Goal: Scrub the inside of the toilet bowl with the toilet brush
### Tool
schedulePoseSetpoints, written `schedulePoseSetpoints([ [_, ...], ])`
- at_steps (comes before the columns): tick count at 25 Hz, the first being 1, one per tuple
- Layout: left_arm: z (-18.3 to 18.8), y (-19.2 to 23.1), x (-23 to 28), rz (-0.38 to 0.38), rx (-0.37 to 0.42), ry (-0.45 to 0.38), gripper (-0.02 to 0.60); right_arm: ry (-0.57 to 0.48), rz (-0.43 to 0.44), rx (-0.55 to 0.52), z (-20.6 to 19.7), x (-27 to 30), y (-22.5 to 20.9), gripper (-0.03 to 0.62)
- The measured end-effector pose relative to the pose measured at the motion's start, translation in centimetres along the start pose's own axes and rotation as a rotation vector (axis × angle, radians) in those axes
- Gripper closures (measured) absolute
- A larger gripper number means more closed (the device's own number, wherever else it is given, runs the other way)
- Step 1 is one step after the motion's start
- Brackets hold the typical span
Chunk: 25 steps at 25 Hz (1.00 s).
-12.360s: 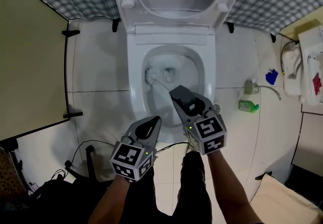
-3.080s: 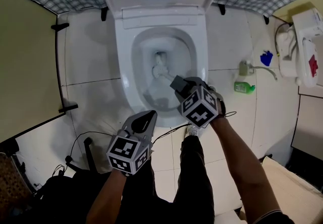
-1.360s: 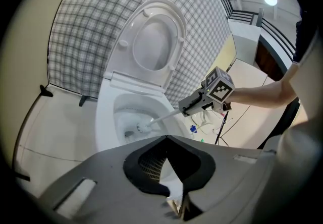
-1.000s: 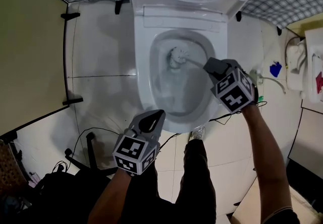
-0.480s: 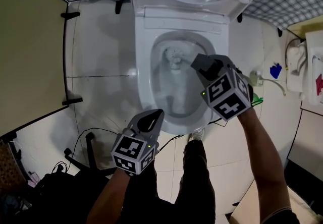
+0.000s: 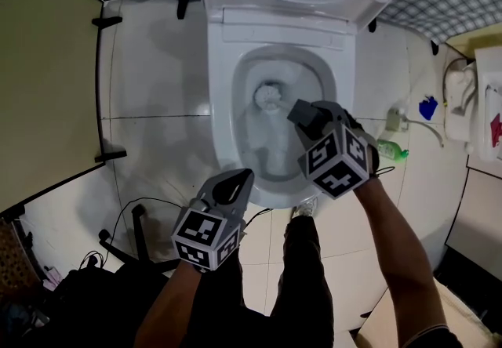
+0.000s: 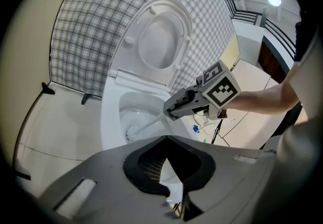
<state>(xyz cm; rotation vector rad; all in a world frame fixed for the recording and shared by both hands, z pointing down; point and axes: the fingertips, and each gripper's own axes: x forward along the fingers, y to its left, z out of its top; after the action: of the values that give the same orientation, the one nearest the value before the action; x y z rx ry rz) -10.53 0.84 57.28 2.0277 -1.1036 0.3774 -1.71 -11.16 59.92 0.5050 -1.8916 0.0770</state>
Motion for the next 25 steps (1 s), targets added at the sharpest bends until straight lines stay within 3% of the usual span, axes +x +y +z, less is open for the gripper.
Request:
schedulePoseSetpoints([
  [8, 0.8, -0.4, 0.3, -0.006, 0.006, -0.010, 0.572, -0.053, 0.074, -0.151, 1.8, -3.5, 4.2, 0.422],
  [18, 0.4, -1.0, 0.8, -0.015, 0.004, -0.002, 0.574, 0.057, 0.061, -0.093, -2.8, 0.8, 4.2, 0.422],
  [25, 0.3, -1.3, 0.8, -0.019, 0.011, 0.002, 0.572, 0.052, 0.122, -0.135, -4.4, -1.4, 6.8, 0.421],
])
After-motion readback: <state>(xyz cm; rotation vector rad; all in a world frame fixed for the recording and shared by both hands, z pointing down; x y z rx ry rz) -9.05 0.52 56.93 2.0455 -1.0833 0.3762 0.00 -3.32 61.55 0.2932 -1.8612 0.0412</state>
